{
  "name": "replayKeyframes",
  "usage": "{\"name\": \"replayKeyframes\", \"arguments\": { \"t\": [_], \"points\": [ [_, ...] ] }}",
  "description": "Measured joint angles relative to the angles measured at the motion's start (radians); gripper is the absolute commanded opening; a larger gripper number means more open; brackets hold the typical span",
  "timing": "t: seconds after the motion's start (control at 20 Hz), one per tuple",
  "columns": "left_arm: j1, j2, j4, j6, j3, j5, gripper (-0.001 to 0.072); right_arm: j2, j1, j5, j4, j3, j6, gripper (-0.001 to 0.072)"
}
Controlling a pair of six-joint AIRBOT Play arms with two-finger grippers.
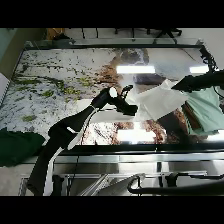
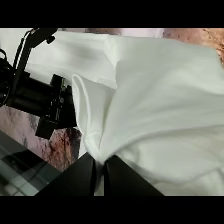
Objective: Fold the shirts.
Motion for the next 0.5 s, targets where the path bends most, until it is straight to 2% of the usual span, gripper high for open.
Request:
{"name": "replayKeyframes", "arguments": {
  "t": [0.15, 0.3, 0.5],
  "points": [
    [0.044, 0.075, -0.034, 0.013, 0.020, -0.050, 0.0013, 0.005, 0.000, 0.021, 0.042, 0.015, 0.011, 0.0019],
    [0.160, 0.228, -0.113, 0.058, 0.024, -0.135, 0.0014, 0.007, 0.035, 0.013, 0.143, 0.021, 0.018, 0.0019],
    [0.373, 0.474, -0.293, 0.094, 0.026, -0.212, 0.0014, -0.012, 0.254, -0.146, 0.222, 0.023, 0.008, 0.0020]
  ]
}}
